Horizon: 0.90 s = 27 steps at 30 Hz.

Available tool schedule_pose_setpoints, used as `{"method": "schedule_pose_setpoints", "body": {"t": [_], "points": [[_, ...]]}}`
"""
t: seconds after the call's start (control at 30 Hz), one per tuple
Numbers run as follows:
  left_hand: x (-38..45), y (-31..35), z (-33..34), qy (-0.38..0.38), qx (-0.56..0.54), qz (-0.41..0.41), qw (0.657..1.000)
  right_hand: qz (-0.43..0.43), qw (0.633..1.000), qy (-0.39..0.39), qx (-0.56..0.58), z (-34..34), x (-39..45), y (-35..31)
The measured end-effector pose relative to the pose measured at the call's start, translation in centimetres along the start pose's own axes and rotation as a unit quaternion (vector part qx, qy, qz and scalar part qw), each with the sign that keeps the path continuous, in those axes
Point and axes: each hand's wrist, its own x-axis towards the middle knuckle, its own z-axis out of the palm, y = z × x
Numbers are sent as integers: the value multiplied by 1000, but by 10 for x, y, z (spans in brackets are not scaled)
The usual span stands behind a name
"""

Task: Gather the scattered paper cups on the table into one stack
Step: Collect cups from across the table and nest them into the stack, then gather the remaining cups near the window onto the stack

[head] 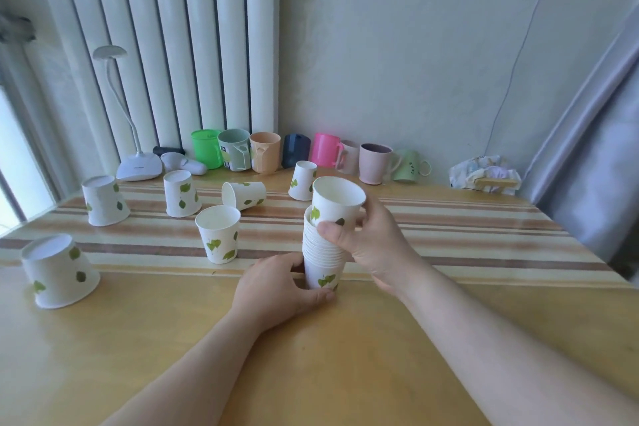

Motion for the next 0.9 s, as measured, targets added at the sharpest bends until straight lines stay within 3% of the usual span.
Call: {"method": "schedule_pose_setpoints", "body": {"t": [0.17, 0.3, 0.4, 0.57, 0.63, 0.7, 0.8, 0.83, 0.9], "points": [[2, -3, 3, 9, 6, 17, 1000, 69, 996, -43, -40, -2, -24, 35], [1, 1, 4, -6, 36, 26, 999, 85, 980, -15, -178, 10, -40, 60], [0, 3, 0, -33, 33, 41, 998, 66, 973, 18, -219, 15, -38, 64], [-13, -1, -32, -170, -161, -3, 972, 68, 961, 55, -262, -4, -34, 69], [-14, -17, -47, -98, -189, -21, 977, 80, 962, 39, -257, -8, -33, 70], [-13, -33, -62, 58, -145, -36, 987, 89, 964, 23, -250, -7, -31, 71], [-3, -54, -80, 287, -124, -121, 942, 91, 963, 19, -252, -5, -30, 74], [2, -59, -83, 298, -145, -160, 930, 89, 964, 18, -251, -5, -30, 74], [11, -63, -83, 229, -214, -201, 928, 87, 965, 15, -249, -5, -30, 74]]}}
